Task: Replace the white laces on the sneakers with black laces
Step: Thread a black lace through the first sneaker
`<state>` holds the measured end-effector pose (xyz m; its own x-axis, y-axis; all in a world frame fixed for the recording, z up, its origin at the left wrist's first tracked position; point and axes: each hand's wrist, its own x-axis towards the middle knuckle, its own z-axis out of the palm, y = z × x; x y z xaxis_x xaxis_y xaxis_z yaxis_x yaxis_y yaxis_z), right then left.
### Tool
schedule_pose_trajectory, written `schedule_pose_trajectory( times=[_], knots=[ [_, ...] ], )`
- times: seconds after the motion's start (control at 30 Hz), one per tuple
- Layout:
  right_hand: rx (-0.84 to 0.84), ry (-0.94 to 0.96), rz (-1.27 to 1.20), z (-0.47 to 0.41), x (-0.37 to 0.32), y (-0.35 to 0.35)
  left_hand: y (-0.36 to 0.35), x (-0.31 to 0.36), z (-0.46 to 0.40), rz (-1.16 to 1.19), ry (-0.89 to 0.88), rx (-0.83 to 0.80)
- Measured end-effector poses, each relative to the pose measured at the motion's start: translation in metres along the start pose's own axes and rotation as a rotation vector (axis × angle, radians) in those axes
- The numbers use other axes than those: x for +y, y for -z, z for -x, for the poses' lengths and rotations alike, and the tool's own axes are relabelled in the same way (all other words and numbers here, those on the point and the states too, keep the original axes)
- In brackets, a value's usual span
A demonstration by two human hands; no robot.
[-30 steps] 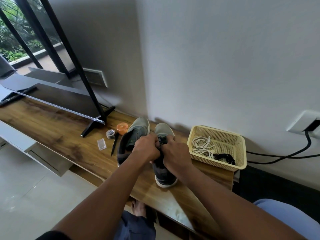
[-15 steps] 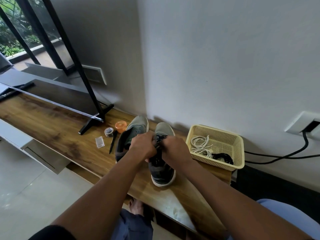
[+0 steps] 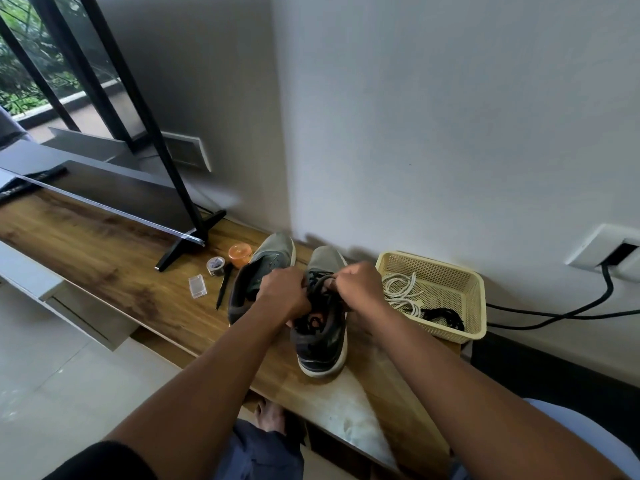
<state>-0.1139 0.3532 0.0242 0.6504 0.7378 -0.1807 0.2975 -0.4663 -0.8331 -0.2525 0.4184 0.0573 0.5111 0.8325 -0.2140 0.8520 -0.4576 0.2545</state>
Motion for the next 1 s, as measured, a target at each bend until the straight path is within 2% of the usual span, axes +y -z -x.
schedule_pose_trajectory(
  times=[0.17, 0.37, 0.77, 1.0],
  knots=[
    [0.026, -0.006, -0.003, 0.003, 0.002, 0.004, -0.003, 0.012, 0.007, -0.001, -0.077, 0.075],
    [-0.035, 0.131, 0.089, 0.013, -0.001, 0.011, 0.005, 0.01, 0.004, 0.08, -0.169, 0.185],
    [-0.021, 0.268, 0.412, 0.036, 0.007, 0.011, 0.0, 0.014, 0.007, 0.067, -0.139, 0.226],
    [0.022, 0.365, 0.439, 0.045, 0.017, 0.002, 0.0, 0.018, 0.011, 0.071, -0.156, 0.229]
  ],
)
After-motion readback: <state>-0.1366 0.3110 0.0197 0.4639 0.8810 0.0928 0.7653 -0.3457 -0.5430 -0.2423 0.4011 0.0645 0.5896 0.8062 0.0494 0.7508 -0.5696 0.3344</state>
